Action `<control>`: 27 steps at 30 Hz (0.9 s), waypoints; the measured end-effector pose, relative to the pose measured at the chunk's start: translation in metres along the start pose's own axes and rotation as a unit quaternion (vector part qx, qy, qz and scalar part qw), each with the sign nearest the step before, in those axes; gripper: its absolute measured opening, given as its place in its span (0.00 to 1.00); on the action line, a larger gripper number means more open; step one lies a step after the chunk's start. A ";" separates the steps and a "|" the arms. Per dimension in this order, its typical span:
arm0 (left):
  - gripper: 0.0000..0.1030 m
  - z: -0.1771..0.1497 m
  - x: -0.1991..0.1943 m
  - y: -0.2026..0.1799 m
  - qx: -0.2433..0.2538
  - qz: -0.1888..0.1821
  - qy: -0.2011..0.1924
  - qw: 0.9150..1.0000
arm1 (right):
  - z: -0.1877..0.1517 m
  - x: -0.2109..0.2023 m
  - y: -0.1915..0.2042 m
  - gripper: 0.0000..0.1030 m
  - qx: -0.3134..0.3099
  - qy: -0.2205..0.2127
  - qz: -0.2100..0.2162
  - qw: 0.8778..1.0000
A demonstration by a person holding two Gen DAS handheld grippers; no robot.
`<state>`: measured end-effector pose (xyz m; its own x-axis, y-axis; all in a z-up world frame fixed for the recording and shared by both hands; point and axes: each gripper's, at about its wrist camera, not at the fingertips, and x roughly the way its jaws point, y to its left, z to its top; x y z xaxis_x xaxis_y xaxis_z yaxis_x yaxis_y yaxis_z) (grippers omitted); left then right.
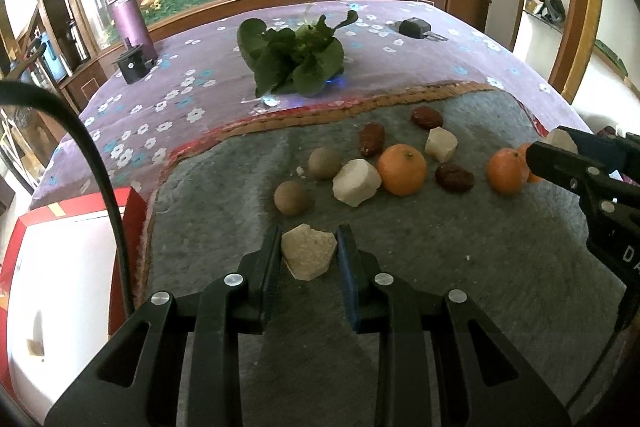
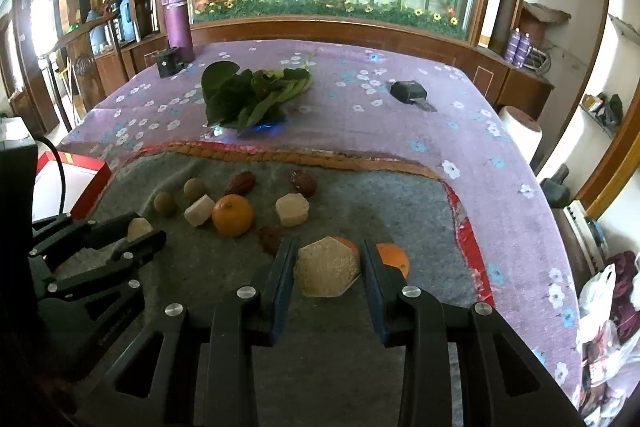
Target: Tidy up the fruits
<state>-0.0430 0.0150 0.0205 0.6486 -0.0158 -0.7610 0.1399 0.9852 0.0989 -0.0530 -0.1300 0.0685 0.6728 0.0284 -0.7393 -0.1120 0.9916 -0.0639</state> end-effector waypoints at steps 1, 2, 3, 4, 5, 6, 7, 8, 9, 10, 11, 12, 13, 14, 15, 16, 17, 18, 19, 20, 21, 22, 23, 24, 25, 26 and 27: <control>0.23 0.000 0.000 0.001 -0.001 0.000 -0.001 1.000 | 0.000 0.000 0.001 0.33 0.000 0.001 0.001 1.000; 0.23 -0.001 -0.001 0.002 -0.001 -0.001 -0.001 1.000 | 0.000 -0.001 0.002 0.33 -0.001 0.001 0.001 1.000; 0.23 -0.001 -0.001 0.002 -0.002 -0.001 -0.002 1.000 | 0.000 -0.001 0.003 0.33 -0.003 0.000 -0.001 1.000; 0.23 -0.001 -0.002 0.003 -0.003 -0.001 -0.002 1.000 | 0.000 -0.002 0.004 0.33 -0.006 0.000 -0.004 1.000; 0.23 -0.001 -0.003 0.004 -0.004 -0.001 -0.003 1.000 | 0.001 -0.001 0.005 0.33 -0.007 0.000 -0.005 1.000; 0.23 -0.002 -0.004 0.005 -0.005 0.000 -0.004 1.000 | 0.001 -0.001 0.006 0.33 -0.008 0.001 -0.003 1.000; 0.23 -0.002 -0.006 0.006 -0.006 0.000 -0.006 1.000 | 0.001 -0.001 0.007 0.33 -0.008 0.002 -0.001 1.000; 0.23 -0.003 -0.008 0.007 -0.007 0.000 -0.007 1.000 | 0.001 -0.001 0.008 0.33 -0.010 0.002 -0.001 1.000; 0.23 -0.003 -0.010 0.008 -0.007 0.001 -0.009 1.000 | 0.001 -0.001 0.011 0.33 -0.013 0.002 0.000 1.000; 0.23 -0.004 -0.013 0.009 -0.007 0.003 -0.011 1.000 | 0.000 -0.002 0.013 0.33 -0.016 0.002 0.001 1.000; 0.23 -0.004 -0.014 0.009 -0.007 0.004 -0.013 1.000 | 0.000 -0.002 0.015 0.33 -0.018 0.002 0.003 1.000; 0.23 -0.004 -0.017 0.011 -0.008 0.006 -0.016 1.000 | 0.000 -0.003 0.017 0.33 -0.020 0.002 0.008 1.000; 0.23 -0.004 -0.019 0.012 -0.009 0.007 -0.017 1.000 | 0.000 -0.004 0.019 0.33 -0.022 0.002 0.013 1.000; 0.24 -0.005 -0.021 0.013 -0.010 0.009 -0.019 1.000 | -0.001 -0.005 0.022 0.33 -0.024 0.002 0.017 1.000; 0.24 -0.004 -0.022 0.015 -0.011 0.011 -0.020 1.000 | -0.001 -0.006 0.024 0.33 -0.026 0.001 0.018 0.999; 0.24 -0.005 -0.024 0.016 -0.011 0.013 -0.022 1.000 | -0.002 -0.006 0.026 0.33 -0.029 0.001 0.020 0.999; 0.24 -0.005 -0.025 0.017 -0.013 0.014 -0.023 1.000 | -0.002 -0.006 0.028 0.33 -0.030 0.001 0.022 0.999; 0.24 -0.006 -0.027 0.019 -0.015 0.014 -0.024 1.000 | -0.003 -0.007 0.030 0.33 -0.032 0.002 0.026 0.999; 0.24 -0.006 -0.029 0.020 -0.015 0.015 -0.024 0.999 | -0.003 -0.007 0.032 0.33 -0.032 0.004 0.030 0.999; 0.24 -0.006 -0.030 0.020 -0.015 0.017 -0.025 0.999 | -0.004 -0.007 0.033 0.32 -0.033 0.005 0.034 0.999; 0.24 -0.007 -0.031 0.021 -0.015 0.018 -0.026 0.999 | -0.004 -0.008 0.035 0.32 -0.034 0.005 0.037 0.999; 0.24 -0.007 -0.033 0.021 -0.016 0.019 -0.027 0.999 | -0.004 -0.009 0.037 0.32 -0.035 0.004 0.037 0.999; 0.24 -0.007 -0.034 0.022 -0.017 0.019 -0.028 0.999 | -0.005 -0.010 0.038 0.32 -0.038 0.002 0.037 0.999; 0.24 -0.007 -0.035 0.022 -0.017 0.019 -0.029 0.999 | -0.005 -0.010 0.040 0.32 -0.039 0.001 0.038 0.999; 0.24 -0.007 -0.036 0.023 -0.018 0.021 -0.031 0.999 | -0.005 -0.011 0.041 0.32 -0.040 0.001 0.039 0.998; 0.24 -0.007 -0.037 0.023 -0.018 0.021 -0.032 0.999 | -0.005 -0.012 0.042 0.32 -0.041 0.000 0.039 0.998; 0.24 -0.007 -0.039 0.023 -0.018 0.021 -0.033 0.999 | -0.005 -0.013 0.043 0.32 -0.043 -0.001 0.038 0.998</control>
<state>-0.0701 0.0396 0.0478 0.7019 0.0152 -0.7122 0.0857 0.9907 0.1056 -0.0701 -0.0885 0.0720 0.6609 0.1036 -0.7433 -0.2255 0.9721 -0.0650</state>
